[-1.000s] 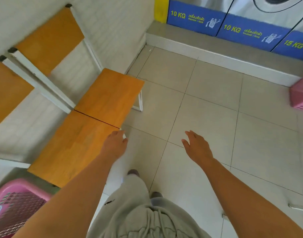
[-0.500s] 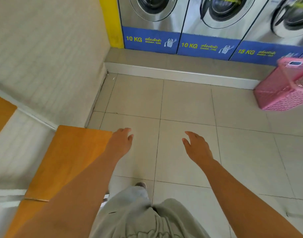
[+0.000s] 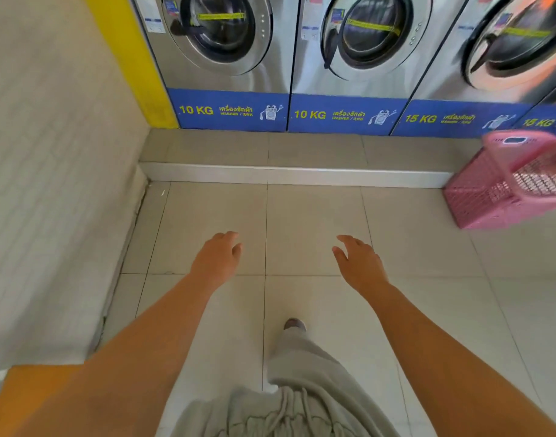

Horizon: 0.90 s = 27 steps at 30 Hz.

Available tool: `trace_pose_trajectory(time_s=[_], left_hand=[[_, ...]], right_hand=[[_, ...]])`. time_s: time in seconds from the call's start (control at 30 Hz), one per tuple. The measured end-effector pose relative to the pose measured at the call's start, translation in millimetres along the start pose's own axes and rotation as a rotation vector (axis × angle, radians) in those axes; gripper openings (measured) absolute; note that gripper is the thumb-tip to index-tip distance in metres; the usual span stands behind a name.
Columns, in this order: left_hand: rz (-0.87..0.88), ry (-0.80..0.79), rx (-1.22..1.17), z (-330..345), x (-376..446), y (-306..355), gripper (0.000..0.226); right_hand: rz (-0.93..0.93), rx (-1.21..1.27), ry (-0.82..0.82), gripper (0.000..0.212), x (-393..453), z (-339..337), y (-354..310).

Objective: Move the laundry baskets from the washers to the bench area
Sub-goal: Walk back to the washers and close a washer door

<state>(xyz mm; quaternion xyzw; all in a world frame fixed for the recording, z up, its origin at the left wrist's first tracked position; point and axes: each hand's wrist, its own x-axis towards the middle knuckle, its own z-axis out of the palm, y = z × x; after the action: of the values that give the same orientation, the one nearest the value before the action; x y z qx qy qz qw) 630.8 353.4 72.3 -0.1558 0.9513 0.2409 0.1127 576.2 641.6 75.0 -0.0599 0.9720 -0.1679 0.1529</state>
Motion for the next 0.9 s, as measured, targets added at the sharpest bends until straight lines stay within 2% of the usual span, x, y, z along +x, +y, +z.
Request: trace_pose_trajectory(time_s=[0.17,0.37,0.67,0.9], left_hand=[[0.009,-0.005,-0.022,-15.7,98.3,58.1,0.038],[0.03,0.011,-0.004,-31.4,208.1,95.9,0.037],[0.148,0.009,-0.01,-86.7,429.5,157.9,0.036],[0.219,-0.012,-0.039,-122.0,556.8,222.5,0.042]], right_hand=[[0.011,0.001,0.016,0.044,116.3,-55.4,7.6],[-0.011,0.015,0.047,0.044,228.1,-88.8,4.8],[0.143,0.073,0.161,0.043,417.4,-149.3,-8.0],[0.148,0.141,0.216,0.041,533.6,-190.0,-20.8]])
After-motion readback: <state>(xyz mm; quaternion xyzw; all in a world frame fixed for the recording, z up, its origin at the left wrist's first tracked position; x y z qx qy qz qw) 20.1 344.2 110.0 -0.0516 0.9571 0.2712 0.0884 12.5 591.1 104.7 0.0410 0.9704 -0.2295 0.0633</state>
